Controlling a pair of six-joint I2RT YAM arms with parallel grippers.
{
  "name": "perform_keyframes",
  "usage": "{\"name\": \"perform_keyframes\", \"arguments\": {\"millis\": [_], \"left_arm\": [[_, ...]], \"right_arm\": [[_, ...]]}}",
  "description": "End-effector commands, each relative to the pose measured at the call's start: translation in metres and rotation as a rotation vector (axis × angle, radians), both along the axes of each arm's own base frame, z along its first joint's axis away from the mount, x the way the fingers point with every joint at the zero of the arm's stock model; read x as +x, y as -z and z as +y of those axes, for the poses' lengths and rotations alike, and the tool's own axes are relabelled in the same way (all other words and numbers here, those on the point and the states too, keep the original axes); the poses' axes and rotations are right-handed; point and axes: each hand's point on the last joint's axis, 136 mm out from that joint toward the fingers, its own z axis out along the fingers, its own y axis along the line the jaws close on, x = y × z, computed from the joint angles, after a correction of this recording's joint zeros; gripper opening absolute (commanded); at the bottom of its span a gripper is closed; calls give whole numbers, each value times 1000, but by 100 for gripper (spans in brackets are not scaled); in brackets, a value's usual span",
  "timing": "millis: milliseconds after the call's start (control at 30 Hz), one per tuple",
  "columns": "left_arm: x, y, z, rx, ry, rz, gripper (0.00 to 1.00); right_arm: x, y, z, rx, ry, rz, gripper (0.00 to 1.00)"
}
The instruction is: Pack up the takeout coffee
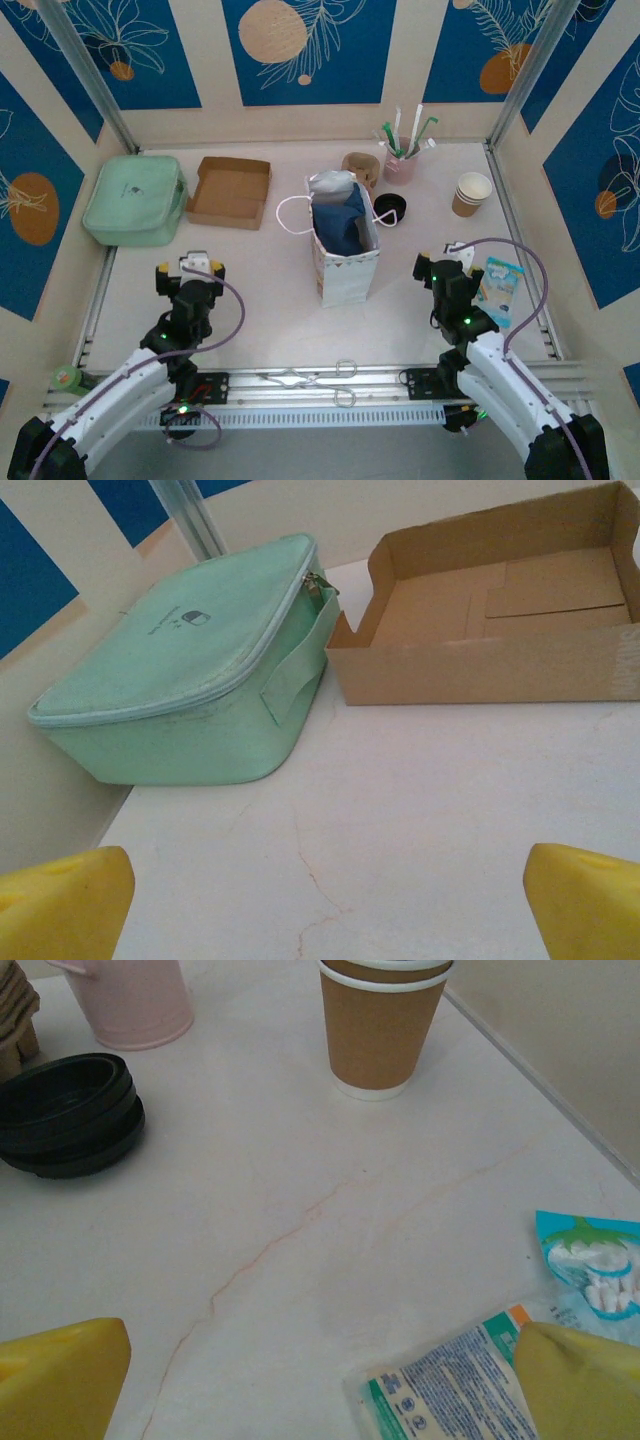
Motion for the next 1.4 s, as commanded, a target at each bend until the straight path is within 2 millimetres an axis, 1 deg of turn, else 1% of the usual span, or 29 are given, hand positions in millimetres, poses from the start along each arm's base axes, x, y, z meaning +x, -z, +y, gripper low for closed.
{"name": "perform_keyframes", "arguments": {"millis": [0,167,600,933,1367], "left_arm": [[1,-8,2,-1,-18,-51,99],[2,-10,5,-3,-30,-75,99],[8,-11,11,-21,-54,-111,100],[12,-12,19,-56,-75,-145,100],[21,-10,20,-67,-79,-149,99]], "right_arm": [[8,-8,2,11,-14,-65,99],[15,-10,3,17,-25,-95,99],[32,-10,4,13,-37,-108,99],[39,-11,5,7,-40,-122,99],[49,-15,9,-6,-65,-163,99]]}}
